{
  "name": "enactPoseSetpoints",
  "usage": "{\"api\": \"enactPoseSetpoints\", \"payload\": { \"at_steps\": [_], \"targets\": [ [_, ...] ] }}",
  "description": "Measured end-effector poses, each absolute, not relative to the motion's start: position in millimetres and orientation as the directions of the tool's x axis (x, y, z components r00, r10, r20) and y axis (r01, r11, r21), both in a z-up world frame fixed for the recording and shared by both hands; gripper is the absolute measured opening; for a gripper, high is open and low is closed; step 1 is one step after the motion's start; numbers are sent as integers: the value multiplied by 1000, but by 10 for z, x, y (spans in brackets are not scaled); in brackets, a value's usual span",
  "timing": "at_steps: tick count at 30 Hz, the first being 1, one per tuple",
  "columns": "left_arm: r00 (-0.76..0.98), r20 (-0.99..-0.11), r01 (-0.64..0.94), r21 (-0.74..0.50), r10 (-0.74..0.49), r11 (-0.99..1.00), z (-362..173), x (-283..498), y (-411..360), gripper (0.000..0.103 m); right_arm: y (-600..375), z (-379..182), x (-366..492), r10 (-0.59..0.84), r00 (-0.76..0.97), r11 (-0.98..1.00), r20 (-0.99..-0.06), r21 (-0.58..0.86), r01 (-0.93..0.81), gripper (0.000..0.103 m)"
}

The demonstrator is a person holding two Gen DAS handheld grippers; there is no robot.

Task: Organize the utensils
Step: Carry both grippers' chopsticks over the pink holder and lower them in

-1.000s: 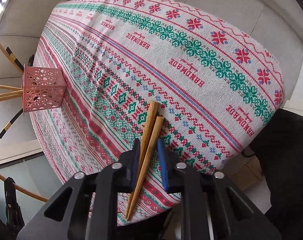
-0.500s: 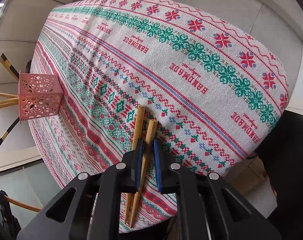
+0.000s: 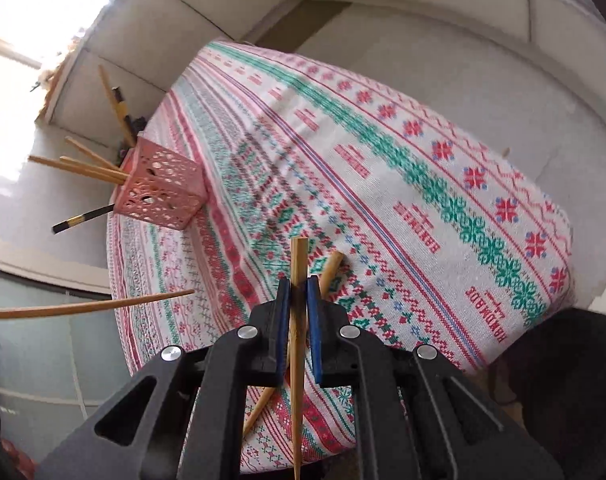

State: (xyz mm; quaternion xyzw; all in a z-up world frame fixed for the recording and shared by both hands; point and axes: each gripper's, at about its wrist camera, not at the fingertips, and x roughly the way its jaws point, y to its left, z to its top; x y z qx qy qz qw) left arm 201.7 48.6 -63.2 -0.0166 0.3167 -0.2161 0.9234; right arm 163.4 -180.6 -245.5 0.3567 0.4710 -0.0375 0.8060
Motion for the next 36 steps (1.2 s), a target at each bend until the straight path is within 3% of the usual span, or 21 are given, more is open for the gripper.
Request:
{"api": "enactPoseSetpoints", "payload": {
  "at_steps": [11, 21, 30, 36],
  "targets": [
    [725, -558, 394, -143, -403, 908, -424, 1896, 410, 6, -1628, -1389, 1263, 203, 784, 876, -587, 467, 123, 9],
    [763, -511, 411, -89, -396, 907, -46, 1967, 220, 6, -1752, -559, 1120, 198, 891, 886, -409, 462, 16, 8],
    [833, -445, 348, -42, -329, 937, 417, 2621, 26, 6, -2059, -150, 1292, 185, 923, 878, -337, 478, -2, 8],
    [859, -449, 267, -14, -244, 964, 257, 3131, -46, 7, -2189, -138, 1407, 176, 927, 877, -331, 481, 6, 8]
  ]
}}
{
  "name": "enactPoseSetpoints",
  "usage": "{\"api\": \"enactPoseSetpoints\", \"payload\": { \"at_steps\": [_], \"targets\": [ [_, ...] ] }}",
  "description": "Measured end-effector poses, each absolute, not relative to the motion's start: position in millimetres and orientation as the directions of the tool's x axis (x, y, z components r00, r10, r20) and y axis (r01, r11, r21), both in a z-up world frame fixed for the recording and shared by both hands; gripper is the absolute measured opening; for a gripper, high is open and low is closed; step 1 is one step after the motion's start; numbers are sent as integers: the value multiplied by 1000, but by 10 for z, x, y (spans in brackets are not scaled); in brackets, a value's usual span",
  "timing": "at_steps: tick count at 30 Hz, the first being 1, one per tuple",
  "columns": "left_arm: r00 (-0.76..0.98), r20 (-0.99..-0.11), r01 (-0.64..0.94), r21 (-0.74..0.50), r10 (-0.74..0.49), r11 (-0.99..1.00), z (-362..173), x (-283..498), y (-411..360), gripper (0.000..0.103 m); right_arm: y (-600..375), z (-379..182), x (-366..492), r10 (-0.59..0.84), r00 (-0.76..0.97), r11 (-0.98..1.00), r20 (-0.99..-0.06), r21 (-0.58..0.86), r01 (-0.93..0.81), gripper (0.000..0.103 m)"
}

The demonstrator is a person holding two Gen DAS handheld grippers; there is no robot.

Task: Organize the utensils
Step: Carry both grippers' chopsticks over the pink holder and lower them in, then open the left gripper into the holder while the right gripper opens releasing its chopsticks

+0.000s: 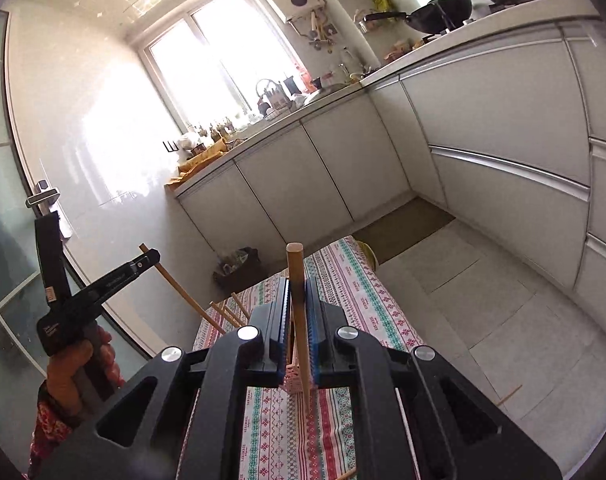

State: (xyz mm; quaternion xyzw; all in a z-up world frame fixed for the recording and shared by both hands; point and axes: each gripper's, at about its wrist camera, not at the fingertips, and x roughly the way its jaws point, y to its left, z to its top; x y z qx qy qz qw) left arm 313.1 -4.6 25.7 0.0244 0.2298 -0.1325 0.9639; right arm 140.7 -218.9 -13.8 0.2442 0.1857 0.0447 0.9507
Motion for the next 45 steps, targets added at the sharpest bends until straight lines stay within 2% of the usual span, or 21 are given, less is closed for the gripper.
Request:
{"api": "enactPoseSetpoints", "payload": {
  "at_steps": [3, 4, 6, 10, 15, 22, 29, 31, 32, 33, 35, 38, 40, 42, 45],
  "targets": [
    [831, -518, 228, -17, -203, 974, -52, 3411, -61, 12, -2213, -169, 1519, 174, 926, 877, -336, 480, 9, 8],
    [818, -544, 211, -16, -186, 977, -159, 3478, -38, 19, -2208, -182, 1548, 175, 925, 878, -337, 479, 9, 8],
    [793, -584, 189, -39, -176, 981, -317, 3541, 41, 21, -2196, -170, 1615, 179, 925, 878, -335, 478, 3, 8],
    [814, -547, 178, -86, -196, 980, -301, 3350, 266, 21, -2109, -80, 1781, 184, 933, 887, -309, 462, -22, 8],
    [850, -491, 165, -96, -191, 982, -111, 3057, 455, 33, -1898, 65, 2085, 199, 943, 898, -267, 434, -66, 8],
    [859, -494, 100, -86, -130, 991, -130, 2951, 732, 36, -1519, -28, 2677, 226, 938, 913, -262, 393, -110, 8],
    [842, -529, 53, -105, -101, 993, -305, 3001, 961, 37, -1225, -541, 3123, 257, 915, 921, -310, 366, -135, 9],
    [834, -543, 49, -98, -95, 994, -346, 3007, 964, 42, -1153, -667, 3172, 267, 906, 922, -329, 362, -140, 14],
    [831, -548, 53, -95, -97, 994, -356, 3004, 961, 43, -1141, -711, 3168, 272, 903, 920, -334, 364, -143, 27],
    [830, -549, 58, -92, -100, 994, -361, 2996, 953, 43, -1127, -734, 3156, 271, 902, 920, -335, 364, -141, 62],
    [829, -548, 78, -83, -111, 994, -355, 2962, 910, 52, -1189, -739, 3055, 261, 918, 913, -297, 385, -135, 95],
    [824, -547, 129, -76, -149, 989, -343, 2883, 808, 65, -1365, -674, 2906, 232, 928, 911, -290, 399, -103, 95],
    [806, -564, 174, -63, -179, 983, -357, 2832, 694, 69, -1521, -635, 2789, 198, 932, 917, -304, 393, -66, 96],
    [779, -590, 231, -44, -212, 972, -390, 2798, 538, 73, -1705, -621, 2660, 155, 930, 925, -332, 380, -19, 96],
    [698, -658, 357, -21, -282, 934, -521, 2723, 231, 86, -2046, -662, 2463, 102, 916, 938, -388, 344, 42, 96]
  ]
}}
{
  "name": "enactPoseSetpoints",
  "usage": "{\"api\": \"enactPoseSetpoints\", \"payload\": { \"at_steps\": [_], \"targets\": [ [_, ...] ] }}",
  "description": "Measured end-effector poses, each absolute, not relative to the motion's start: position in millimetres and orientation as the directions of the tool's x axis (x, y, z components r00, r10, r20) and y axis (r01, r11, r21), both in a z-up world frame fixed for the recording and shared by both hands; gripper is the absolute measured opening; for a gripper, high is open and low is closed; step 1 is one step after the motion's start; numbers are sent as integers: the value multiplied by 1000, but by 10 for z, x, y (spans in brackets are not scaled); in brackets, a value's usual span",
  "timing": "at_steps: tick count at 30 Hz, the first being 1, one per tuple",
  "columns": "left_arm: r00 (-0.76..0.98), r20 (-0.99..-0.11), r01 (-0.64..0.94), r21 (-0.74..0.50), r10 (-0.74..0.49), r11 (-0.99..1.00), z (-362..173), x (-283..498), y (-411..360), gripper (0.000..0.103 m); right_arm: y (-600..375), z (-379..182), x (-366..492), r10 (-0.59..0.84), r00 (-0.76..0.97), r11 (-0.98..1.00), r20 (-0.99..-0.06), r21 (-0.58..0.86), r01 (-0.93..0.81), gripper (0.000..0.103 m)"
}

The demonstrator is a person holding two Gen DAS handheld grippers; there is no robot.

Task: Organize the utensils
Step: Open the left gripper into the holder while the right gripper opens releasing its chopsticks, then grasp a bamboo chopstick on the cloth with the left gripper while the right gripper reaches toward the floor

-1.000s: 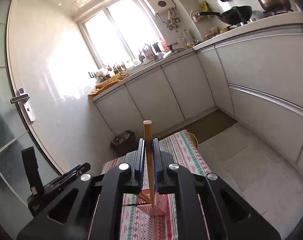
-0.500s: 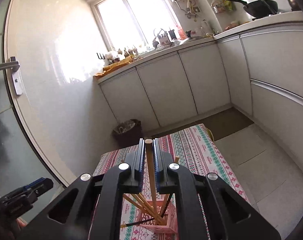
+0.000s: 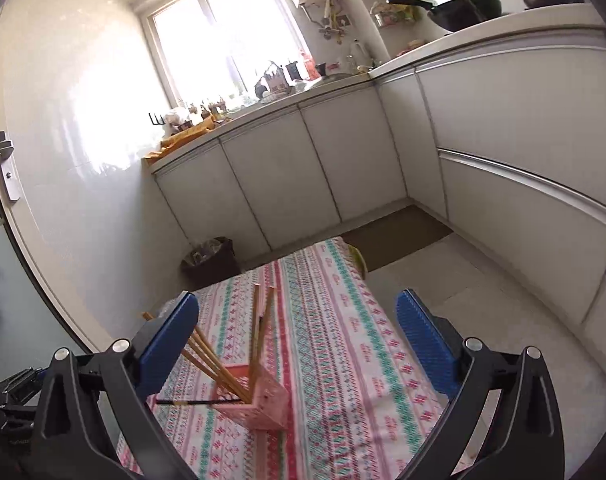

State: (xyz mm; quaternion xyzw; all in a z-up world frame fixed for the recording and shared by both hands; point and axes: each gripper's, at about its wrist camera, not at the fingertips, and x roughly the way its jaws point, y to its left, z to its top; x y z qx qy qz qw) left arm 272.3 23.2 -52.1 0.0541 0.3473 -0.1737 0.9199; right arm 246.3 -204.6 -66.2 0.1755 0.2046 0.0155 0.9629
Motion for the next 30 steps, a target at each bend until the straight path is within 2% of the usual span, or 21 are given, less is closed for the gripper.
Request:
{"api": "enactPoseSetpoints", "payload": {
  "at_steps": [1, 4, 7, 10, 13, 17, 23, 24, 25, 26, 30],
  "targets": [
    [652, -696, 418, -1, -301, 908, -603, 2692, 87, 90, -2166, -693, 2414, 82, 909, 944, -410, 324, 61, 96],
    [512, -799, 586, 57, -315, 808, -944, 2577, -359, 90, -2525, -832, 2275, 34, 880, 965, -473, 244, 95, 96],
    [335, -902, 716, 56, -272, 696, -1400, 2492, -768, 90, -2813, -1059, 2216, 24, 833, 981, -552, 173, 87, 96],
    [172, -960, 791, 0, -221, 612, -1878, 2450, -1056, 89, -2957, -1361, 2202, 51, 774, 994, -631, 105, 20, 96],
    [38, -985, 828, -64, -170, 558, -2280, 2460, -1260, 76, -3017, -1673, 2177, 142, 707, 990, -693, 96, -104, 96],
    [-26, -998, 849, -56, -63, 526, -2692, 2517, -1435, 53, -3081, -2145, 2150, 138, 639, 978, -756, 3, -208, 96],
    [-80, -997, 871, -79, -20, 484, -2971, 2587, -1584, 46, -3550, -2939, 2260, 117, 541, 984, -833, 22, -179, 96],
    [-66, -998, 881, -52, 13, 471, -3000, 2585, -1611, 40, -3647, -3081, 2301, 110, 527, 986, -843, 26, -164, 96],
    [-39, -998, 894, -13, 48, 447, -3019, 2577, -1632, 29, -3737, -3220, 2338, 100, 514, 989, -852, 27, -147, 96],
    [-45, -997, 900, -16, 55, 436, -3036, 2580, -1642, 22, -3816, -3366, 2374, 73, 502, 991, -862, 7, -133, 96],
    [-31, -998, 913, -4, 59, 408, -3059, 2605, -1677, 12, -4030, -3923, 2495, 7, 462, 981, -887, -83, -175, 95]
  ]
}}
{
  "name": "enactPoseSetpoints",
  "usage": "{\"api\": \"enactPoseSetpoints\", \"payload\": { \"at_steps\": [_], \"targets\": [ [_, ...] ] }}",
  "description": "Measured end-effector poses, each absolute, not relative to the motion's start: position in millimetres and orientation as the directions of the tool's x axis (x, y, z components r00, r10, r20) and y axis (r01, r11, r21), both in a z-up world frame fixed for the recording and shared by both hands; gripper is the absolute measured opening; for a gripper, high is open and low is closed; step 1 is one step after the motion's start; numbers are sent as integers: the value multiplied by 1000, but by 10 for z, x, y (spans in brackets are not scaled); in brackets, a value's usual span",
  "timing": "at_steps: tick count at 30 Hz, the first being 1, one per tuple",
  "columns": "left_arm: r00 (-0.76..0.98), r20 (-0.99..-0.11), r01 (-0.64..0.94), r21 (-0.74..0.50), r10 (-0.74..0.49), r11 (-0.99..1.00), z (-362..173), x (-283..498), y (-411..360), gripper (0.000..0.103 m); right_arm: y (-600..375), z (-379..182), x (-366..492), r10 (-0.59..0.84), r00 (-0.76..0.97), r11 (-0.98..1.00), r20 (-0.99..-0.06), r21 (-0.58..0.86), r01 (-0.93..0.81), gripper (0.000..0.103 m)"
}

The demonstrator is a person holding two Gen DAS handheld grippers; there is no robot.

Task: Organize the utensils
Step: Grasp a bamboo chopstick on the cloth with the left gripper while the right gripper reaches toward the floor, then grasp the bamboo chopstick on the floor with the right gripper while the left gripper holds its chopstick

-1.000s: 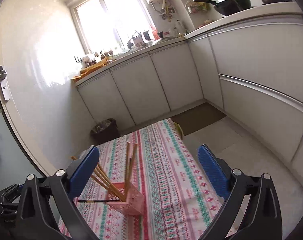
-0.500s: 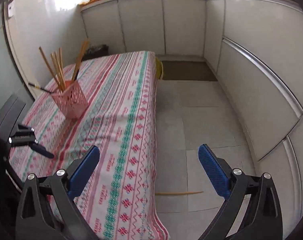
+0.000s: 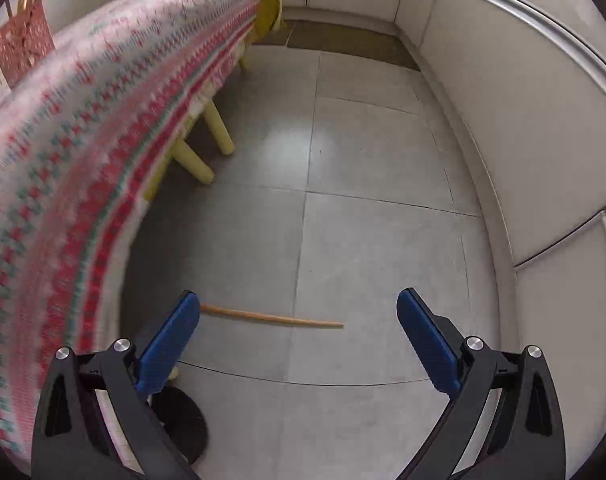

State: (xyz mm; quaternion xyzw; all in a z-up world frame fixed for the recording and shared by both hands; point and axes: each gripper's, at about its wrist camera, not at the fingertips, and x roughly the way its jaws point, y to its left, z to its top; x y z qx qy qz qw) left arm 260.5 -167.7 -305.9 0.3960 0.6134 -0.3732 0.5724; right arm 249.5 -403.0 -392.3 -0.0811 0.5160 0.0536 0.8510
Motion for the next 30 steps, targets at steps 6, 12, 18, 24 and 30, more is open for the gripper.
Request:
{"api": "enactPoseSetpoints", "payload": {
  "at_steps": [6, 12, 18, 24, 30],
  "targets": [
    [-62, -997, 901, -37, 45, 433, -3094, 2590, -1694, 11, -4167, -4677, 2706, 42, 317, 937, -947, -73, -341, 87],
    [-111, -992, 889, -76, 52, 452, -3148, 2796, -1644, 11, -3850, -5418, 2813, 54, 148, 789, -987, -49, -613, 87],
    [-140, -989, 873, -96, 56, 479, -3166, 3002, -1636, 10, -3385, -5910, 2868, 99, 47, 614, -994, 24, -789, 74],
    [-164, -985, 860, -114, 58, 498, -3221, 3163, -1662, 10, -3353, -5903, 3140, 194, 85, 624, -977, 56, -779, 55],
    [-162, -985, 853, -114, 51, 509, -3201, 3249, -1630, 10, -3228, -5888, 3064, 138, 113, 614, -984, -5, -789, 13]
  ]
}}
